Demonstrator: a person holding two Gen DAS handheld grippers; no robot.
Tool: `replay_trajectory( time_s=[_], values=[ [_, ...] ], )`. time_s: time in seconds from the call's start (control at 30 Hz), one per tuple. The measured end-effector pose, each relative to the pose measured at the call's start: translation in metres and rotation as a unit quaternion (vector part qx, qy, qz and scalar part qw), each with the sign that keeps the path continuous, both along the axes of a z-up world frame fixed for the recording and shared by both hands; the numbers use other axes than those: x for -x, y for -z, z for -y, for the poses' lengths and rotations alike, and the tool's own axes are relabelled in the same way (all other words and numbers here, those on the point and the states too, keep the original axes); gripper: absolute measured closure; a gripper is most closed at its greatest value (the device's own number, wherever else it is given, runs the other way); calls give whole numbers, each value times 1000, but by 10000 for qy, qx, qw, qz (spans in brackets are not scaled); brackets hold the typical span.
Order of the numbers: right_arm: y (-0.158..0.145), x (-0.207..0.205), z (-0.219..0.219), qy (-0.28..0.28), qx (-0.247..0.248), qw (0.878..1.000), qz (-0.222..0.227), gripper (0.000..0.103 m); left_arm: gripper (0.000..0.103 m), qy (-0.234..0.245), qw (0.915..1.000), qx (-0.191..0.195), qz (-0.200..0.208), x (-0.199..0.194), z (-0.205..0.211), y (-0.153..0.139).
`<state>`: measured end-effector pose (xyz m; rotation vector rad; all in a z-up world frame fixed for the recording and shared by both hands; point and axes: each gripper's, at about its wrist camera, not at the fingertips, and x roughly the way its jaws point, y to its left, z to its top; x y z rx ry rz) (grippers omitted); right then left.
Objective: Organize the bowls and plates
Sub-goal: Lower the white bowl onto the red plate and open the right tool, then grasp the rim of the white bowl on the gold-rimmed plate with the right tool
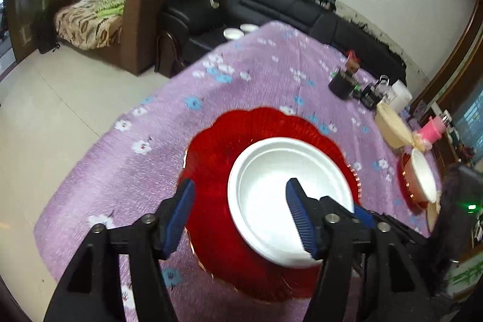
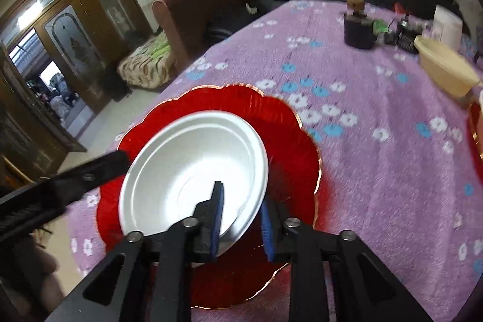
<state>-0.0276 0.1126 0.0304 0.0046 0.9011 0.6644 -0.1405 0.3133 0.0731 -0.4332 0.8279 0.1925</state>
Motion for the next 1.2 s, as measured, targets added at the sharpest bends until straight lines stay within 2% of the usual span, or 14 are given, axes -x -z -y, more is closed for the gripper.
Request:
replay_trajectory(
  time_s=[0.1, 0.17, 0.3, 0.43, 0.5, 0.6, 0.7, 0.8, 0.97, 1.2],
  values=[
    [-5, 3, 6, 10, -145, 9999, 81, 70, 31, -107, 9996, -5, 251, 14, 5, -12],
    [-7, 5, 9, -30, -209, 9997, 132, 59, 31, -120, 9993, 5, 349, 22, 10, -18],
    [-4, 13, -1, -153, 207, 9988, 423, 56, 31, -65, 9985, 8, 539, 35, 23, -29],
    [-4, 31, -14, -176, 857, 9884, 1238, 55, 29, -37, 9978, 51, 661, 45, 27, -37],
    [-12, 39, -10, -136, 788, 9854, 1504, 52, 29, -53, 9976, 69, 685, 49, 27, -39],
    [-29, 40, 11, 20, 241, 9890, 1458, 48, 27, -89, 9974, 81, 705, 53, 26, -41],
    [-42, 41, 31, 182, -97, 9899, 1403, 42, 25, -76, 9976, 103, 683, 53, 29, -40],
    [-46, 42, 52, 304, -158, 9903, 1345, 40, 24, 20, 9979, 129, 630, 51, 37, -36],
    [-34, 39, 99, 663, -111, 9911, 1147, 40, 24, 262, 9980, 178, 548, 45, 55, -31],
    [-11, 14, 191, 1679, -162, 9834, 665, 40, 24, 639, 9970, 188, 391, 35, 83, -21]
  ],
)
